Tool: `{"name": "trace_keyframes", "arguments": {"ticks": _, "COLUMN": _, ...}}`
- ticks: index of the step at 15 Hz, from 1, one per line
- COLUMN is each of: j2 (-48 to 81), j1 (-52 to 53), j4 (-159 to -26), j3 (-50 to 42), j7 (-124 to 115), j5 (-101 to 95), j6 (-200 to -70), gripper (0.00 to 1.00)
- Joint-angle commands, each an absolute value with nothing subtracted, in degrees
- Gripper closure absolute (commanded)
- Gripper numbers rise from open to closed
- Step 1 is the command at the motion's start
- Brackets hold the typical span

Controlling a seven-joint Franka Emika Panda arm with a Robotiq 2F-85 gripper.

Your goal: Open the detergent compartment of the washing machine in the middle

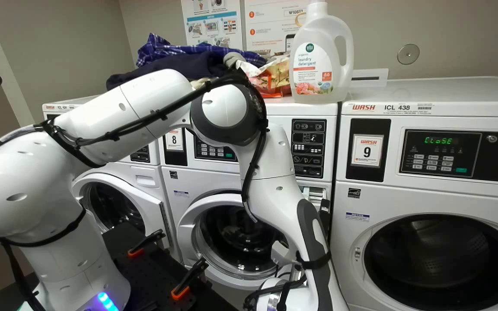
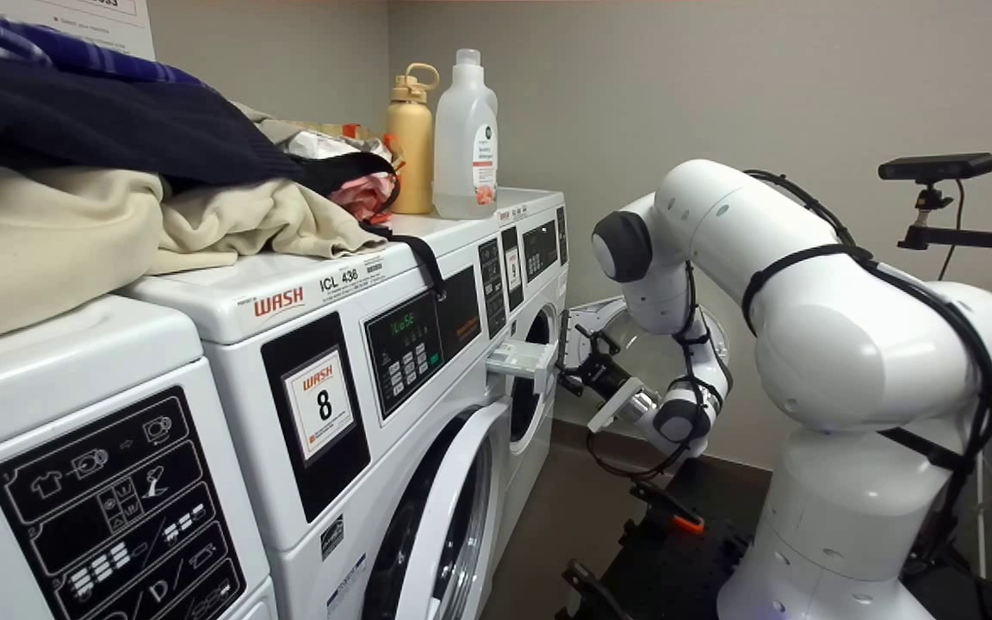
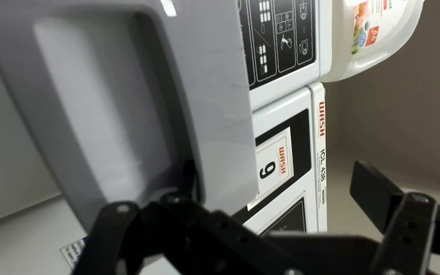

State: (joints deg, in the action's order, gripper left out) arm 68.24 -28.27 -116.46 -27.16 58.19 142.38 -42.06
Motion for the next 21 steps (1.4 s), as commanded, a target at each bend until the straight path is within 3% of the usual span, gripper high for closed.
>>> {"name": "trace_keyframes", "arguments": {"ticks": 1, "j2": 63.66, "j1": -33.09, "j4": -116.93, "j3": -29.04, "j7": 58.51, "j5": 142.93, "j6": -39.61, "gripper": 0.00}}
{"name": "trace_keyframes", "arguments": {"ticks": 12, "j2": 62.46, "j1": -30.79, "j4": -114.19, "j3": -34.03, "j7": 71.42, "j5": 131.79, "j6": -40.44, "gripper": 0.00}}
{"name": "trace_keyframes", "arguments": {"ticks": 21, "j2": 62.45, "j1": -35.44, "j4": -114.33, "j3": -31.03, "j7": 68.33, "j5": 131.91, "j6": -41.42, "gripper": 0.00}}
